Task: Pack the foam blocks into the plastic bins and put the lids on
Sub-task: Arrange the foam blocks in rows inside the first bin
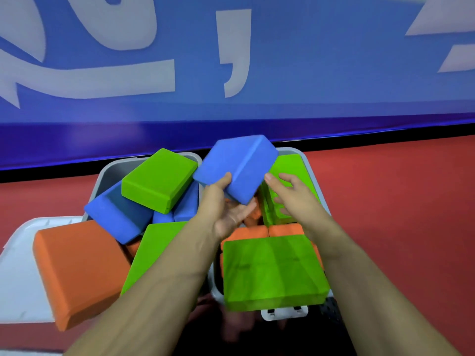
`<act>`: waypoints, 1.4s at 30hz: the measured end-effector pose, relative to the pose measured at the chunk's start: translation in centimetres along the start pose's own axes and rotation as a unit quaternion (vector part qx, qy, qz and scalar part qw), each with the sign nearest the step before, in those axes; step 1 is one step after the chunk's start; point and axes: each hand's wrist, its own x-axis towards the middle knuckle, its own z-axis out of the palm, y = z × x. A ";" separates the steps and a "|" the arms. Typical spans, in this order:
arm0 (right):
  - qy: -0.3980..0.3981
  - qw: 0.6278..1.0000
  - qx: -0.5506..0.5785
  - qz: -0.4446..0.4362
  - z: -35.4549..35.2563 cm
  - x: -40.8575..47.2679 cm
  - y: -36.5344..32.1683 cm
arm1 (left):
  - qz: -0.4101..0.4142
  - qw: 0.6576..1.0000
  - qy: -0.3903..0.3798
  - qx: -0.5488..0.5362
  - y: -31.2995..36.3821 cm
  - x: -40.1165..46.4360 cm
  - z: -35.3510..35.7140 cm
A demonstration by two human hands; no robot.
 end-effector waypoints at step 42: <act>0.226 0.949 -0.203 0.085 -0.4 5.0 7.7 | 0.071 0.617 0.035 0.783 -6.5 21.6 -6.3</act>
